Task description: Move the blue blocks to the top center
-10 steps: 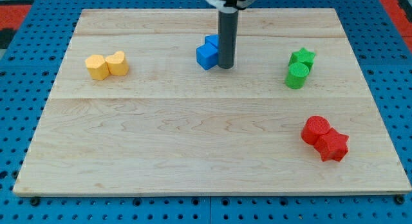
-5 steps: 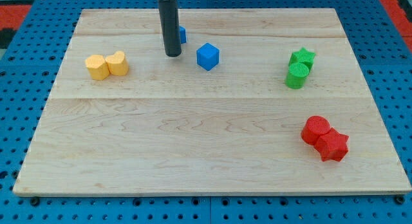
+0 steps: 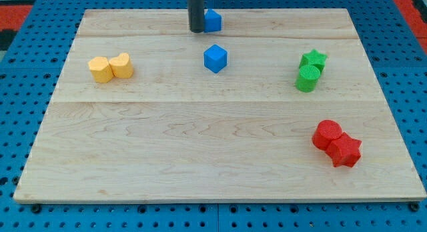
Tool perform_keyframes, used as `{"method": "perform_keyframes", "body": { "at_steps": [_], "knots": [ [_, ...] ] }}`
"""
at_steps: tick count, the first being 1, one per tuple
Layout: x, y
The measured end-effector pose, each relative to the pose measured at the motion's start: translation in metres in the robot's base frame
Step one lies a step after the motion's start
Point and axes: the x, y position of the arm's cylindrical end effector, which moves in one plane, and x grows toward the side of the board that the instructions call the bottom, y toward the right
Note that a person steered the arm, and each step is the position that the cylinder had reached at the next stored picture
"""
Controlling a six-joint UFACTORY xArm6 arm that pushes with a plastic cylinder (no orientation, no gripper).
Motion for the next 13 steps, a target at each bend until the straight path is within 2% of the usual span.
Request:
{"method": "perform_keyframes", "body": {
  "at_steps": [1, 2, 3, 4, 5, 6, 7, 8, 9, 11, 13],
  "knots": [
    [0.027, 0.032],
    [0.049, 0.111],
    [0.109, 0.11],
    [0.115, 0.049],
    [0.09, -0.012],
    [0.056, -0.025],
    [0.05, -0.041],
    [0.06, -0.09],
    [0.064, -0.115],
    [0.02, -0.081],
    [0.006, -0.066]
  ]
}}
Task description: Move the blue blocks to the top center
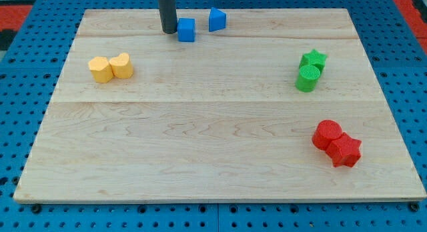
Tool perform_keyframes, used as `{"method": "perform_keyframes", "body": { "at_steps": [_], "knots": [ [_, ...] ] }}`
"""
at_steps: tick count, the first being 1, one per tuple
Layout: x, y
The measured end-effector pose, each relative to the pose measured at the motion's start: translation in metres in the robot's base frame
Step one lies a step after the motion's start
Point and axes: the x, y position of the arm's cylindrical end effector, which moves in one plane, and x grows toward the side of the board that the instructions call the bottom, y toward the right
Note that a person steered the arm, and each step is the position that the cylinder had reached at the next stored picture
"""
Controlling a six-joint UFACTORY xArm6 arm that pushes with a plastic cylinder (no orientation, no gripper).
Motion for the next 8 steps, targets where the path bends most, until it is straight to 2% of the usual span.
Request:
{"method": "perform_keyframes", "body": {
  "at_steps": [1, 3, 6, 8],
  "knots": [
    [0.002, 0.027],
    [0.063, 0.028],
    [0.028, 0.04],
    [0.054, 0.039]
  ]
}}
